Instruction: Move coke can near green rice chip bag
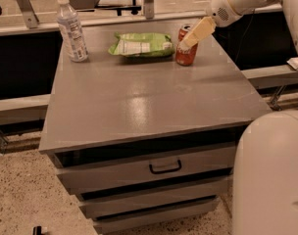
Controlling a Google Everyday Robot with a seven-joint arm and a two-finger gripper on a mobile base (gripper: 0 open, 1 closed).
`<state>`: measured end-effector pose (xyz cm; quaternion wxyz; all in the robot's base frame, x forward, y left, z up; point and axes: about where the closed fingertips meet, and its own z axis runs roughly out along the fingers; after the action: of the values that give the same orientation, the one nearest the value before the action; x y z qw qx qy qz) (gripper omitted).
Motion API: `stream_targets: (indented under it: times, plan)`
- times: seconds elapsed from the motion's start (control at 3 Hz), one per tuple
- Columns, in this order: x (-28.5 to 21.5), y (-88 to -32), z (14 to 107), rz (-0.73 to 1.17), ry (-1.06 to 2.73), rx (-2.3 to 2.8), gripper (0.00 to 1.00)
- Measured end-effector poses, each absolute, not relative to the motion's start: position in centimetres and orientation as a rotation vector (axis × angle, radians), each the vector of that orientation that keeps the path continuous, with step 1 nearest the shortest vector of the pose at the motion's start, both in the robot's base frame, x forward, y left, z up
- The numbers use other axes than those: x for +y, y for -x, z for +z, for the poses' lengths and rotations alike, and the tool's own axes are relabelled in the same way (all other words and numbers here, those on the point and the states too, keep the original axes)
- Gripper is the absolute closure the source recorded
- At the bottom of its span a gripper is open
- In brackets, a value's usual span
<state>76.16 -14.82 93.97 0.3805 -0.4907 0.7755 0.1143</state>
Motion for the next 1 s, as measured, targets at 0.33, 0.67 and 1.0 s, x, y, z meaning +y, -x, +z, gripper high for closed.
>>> stream_targets:
  times: [0.33, 0.67, 1.0]
  plan:
    - [-16.7, -75.1, 95.2, 0.272, 1.235, 1.962, 0.0]
    - [-21.0, -73.8, 98.2, 0.219, 1.121, 1.931, 0.0]
    - [-22.8, -73.1, 99.7, 0.187, 1.061, 1.916, 0.0]
